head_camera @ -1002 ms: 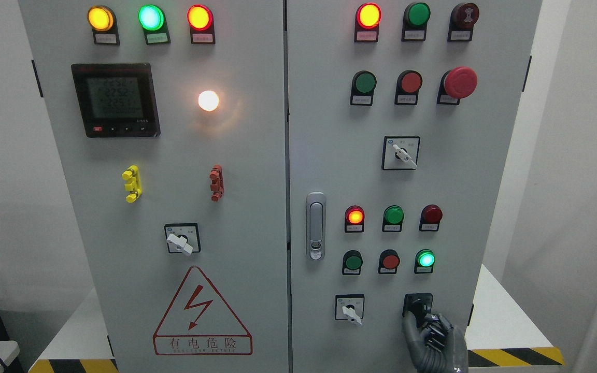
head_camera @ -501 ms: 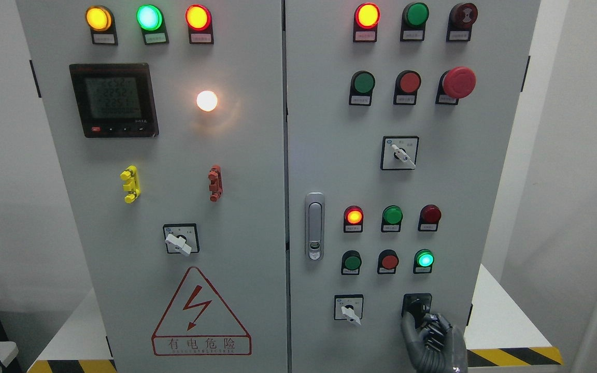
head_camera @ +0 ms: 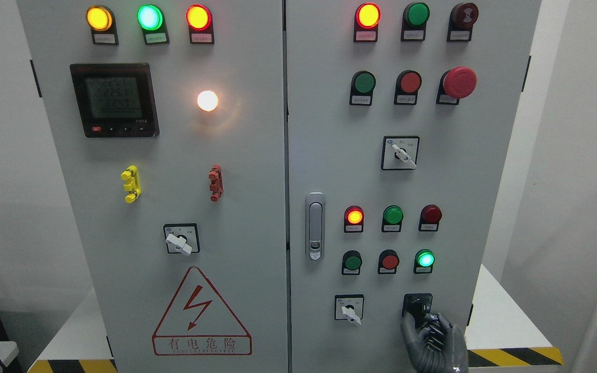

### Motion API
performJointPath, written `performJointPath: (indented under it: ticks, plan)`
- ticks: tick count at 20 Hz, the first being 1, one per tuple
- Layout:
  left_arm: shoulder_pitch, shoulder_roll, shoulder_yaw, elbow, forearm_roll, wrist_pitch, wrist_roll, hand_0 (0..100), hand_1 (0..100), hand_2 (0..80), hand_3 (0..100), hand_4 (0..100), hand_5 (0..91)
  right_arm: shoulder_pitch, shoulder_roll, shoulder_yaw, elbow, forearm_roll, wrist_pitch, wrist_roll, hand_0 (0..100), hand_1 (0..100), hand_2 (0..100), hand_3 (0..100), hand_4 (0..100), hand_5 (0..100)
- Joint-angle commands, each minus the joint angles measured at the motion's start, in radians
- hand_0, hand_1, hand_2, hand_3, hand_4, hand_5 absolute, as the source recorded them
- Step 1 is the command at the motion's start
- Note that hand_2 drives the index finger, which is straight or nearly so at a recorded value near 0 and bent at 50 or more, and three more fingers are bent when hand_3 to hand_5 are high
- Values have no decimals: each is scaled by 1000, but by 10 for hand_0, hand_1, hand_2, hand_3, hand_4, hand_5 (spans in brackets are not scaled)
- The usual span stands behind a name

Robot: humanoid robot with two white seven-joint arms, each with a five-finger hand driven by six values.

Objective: Trip black knob to open circuit

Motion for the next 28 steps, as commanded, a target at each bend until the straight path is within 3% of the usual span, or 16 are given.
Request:
performJointPath:
  ticks: [1, 28]
  plan:
    - [-8, 0, 0, 0, -34, 0, 0, 120, 389, 0, 0, 0, 0, 0, -1, -5, 0, 34, -19, -1, 569, 768, 579, 919, 957, 971]
    - [-9, -1, 0, 0, -32, 0, 0, 120, 389, 0, 0, 0, 0, 3, -2, -13, 0, 78, -23, -1, 570, 776, 573, 910, 941, 966]
